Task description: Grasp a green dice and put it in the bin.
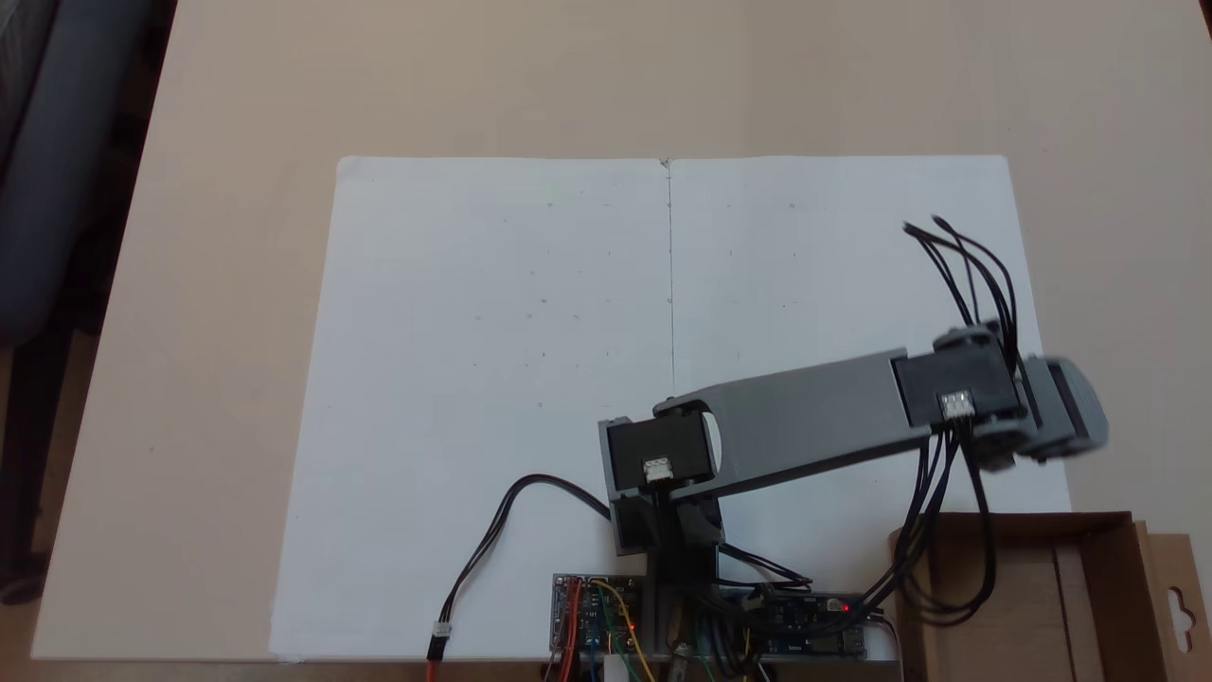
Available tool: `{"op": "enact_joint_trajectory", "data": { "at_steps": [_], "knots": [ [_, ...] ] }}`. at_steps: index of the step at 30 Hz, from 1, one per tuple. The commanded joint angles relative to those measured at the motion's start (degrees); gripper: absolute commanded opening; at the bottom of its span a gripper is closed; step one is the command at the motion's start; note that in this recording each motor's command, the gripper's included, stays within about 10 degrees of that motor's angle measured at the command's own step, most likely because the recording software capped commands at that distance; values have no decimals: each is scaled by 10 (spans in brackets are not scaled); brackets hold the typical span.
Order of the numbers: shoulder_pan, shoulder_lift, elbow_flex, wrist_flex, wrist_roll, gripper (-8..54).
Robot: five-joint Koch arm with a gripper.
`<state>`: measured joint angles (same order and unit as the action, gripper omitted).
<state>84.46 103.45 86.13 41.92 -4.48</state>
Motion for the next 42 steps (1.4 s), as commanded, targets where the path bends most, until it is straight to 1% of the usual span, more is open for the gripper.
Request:
{"op": "enact_joint_trajectory", "data": {
  "at_steps": [1,4,6,9,17,21,29,38,39,40,41,42],
  "knots": [
    [91,20,-24,18,-68,118],
    [208,20,-24,47,-91,118],
    [237,18,-24,69,-104,118],
    [240,9,-19,104,-119,118],
    [213,6,24,101,-127,118],
    [185,-11,25,78,-127,118],
    [188,-83,24,-20,-127,118],
    [196,-98,23,-39,-132,118],
    [195,-98,24,-36,-132,149],
    [195,-100,25,-33,-131,272],
    [195,-102,25,-32,-130,324],
    [196,-102,25,-32,-127,348]
  ]
}}
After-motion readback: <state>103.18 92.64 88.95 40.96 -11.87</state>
